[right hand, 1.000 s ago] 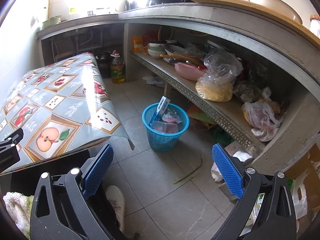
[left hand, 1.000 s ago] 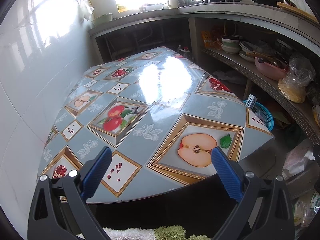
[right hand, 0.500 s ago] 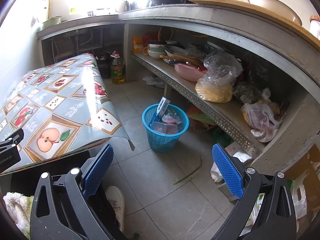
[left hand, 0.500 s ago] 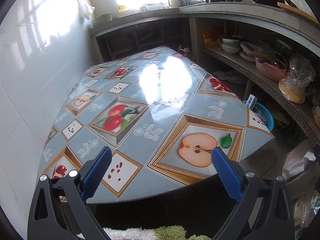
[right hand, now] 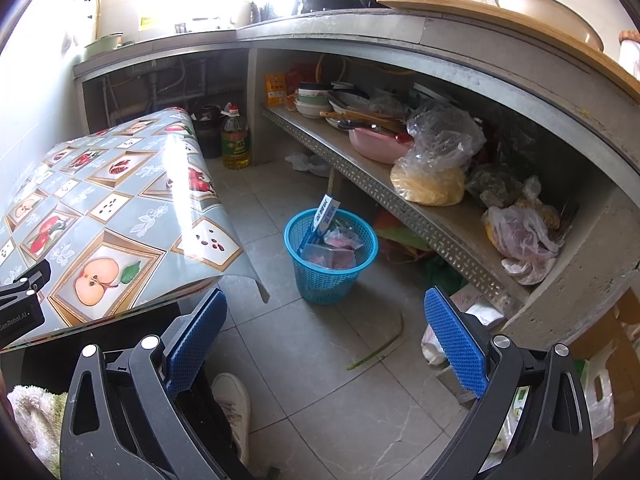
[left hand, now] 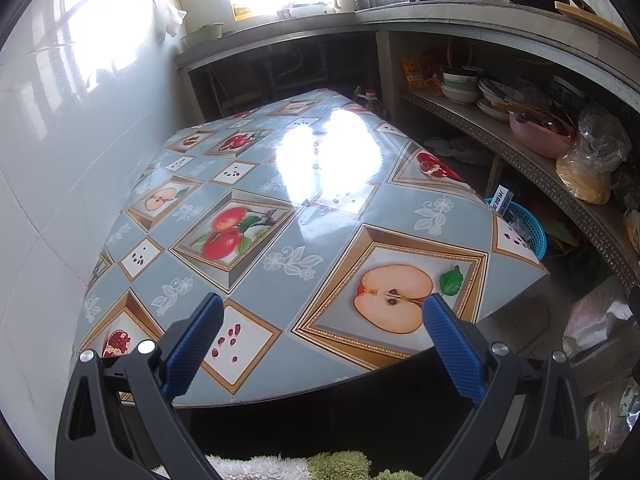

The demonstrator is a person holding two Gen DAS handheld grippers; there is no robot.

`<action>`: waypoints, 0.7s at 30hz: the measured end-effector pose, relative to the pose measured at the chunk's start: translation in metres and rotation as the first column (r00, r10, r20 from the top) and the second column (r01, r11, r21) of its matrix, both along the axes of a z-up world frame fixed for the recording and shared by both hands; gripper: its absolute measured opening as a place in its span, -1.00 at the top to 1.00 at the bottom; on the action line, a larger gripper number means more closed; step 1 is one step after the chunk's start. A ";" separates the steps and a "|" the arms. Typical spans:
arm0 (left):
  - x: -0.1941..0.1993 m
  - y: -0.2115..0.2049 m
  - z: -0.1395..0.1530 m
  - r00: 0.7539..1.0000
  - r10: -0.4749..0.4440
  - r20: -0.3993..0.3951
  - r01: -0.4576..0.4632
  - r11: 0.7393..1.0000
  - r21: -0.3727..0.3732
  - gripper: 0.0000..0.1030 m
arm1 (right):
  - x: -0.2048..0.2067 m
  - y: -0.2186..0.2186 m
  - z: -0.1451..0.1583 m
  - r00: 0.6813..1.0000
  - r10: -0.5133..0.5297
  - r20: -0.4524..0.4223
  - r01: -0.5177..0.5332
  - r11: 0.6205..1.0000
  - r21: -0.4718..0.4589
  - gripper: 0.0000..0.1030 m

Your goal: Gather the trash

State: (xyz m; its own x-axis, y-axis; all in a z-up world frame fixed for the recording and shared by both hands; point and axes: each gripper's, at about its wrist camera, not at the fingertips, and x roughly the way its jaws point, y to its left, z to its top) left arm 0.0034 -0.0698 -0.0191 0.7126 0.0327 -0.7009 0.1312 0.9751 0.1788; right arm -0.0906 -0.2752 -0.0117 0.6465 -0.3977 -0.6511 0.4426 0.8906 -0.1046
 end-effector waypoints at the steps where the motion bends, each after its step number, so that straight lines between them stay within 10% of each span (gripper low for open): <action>1: 0.000 0.000 0.000 1.000 0.000 -0.001 0.000 1.000 0.000 -0.89 | 0.000 0.000 0.000 1.000 0.000 0.000 0.000 1.000 -0.001 -0.85; 21: 0.001 -0.001 0.001 1.000 0.003 -0.001 -0.003 1.000 -0.002 -0.89 | 0.003 -0.001 0.001 1.000 0.005 -0.002 -0.005 1.000 -0.010 -0.85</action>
